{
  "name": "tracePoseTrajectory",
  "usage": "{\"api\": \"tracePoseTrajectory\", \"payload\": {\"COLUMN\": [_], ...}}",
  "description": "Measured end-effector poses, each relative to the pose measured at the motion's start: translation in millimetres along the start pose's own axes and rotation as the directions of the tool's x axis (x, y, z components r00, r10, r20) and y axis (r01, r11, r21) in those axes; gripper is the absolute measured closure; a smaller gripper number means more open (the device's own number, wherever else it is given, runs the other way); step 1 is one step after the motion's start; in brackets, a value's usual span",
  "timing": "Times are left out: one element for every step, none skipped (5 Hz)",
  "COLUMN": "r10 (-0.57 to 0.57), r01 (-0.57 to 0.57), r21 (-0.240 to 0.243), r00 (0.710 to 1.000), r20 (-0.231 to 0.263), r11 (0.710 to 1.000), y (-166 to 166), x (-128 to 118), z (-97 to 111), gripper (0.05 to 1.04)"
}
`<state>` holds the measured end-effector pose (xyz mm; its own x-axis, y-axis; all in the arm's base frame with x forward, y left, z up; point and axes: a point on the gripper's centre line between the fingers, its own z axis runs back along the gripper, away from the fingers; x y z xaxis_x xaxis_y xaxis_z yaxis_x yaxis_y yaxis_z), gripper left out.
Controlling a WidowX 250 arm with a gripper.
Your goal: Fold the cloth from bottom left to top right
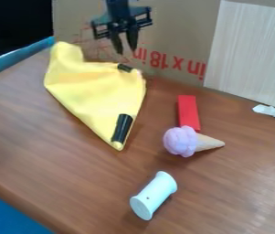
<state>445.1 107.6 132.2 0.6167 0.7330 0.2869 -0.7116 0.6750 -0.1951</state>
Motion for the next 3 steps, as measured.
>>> {"api": "tracePoseTrajectory", "payload": {"r10": [-0.009, -0.058, -0.166], "r01": [0.009, 0.056, 0.159], "r21": [-0.031, -0.057, -0.07], "r00": [1.0, 0.998, 0.98], "r20": [-0.004, -0.019, -0.106], "r11": [0.999, 0.997, 0.985], "y": [-7, -13, 6], "x": [3, 4, 5], "z": [8, 19, 45], "gripper": [0.345, 0.102, 0.083]}}
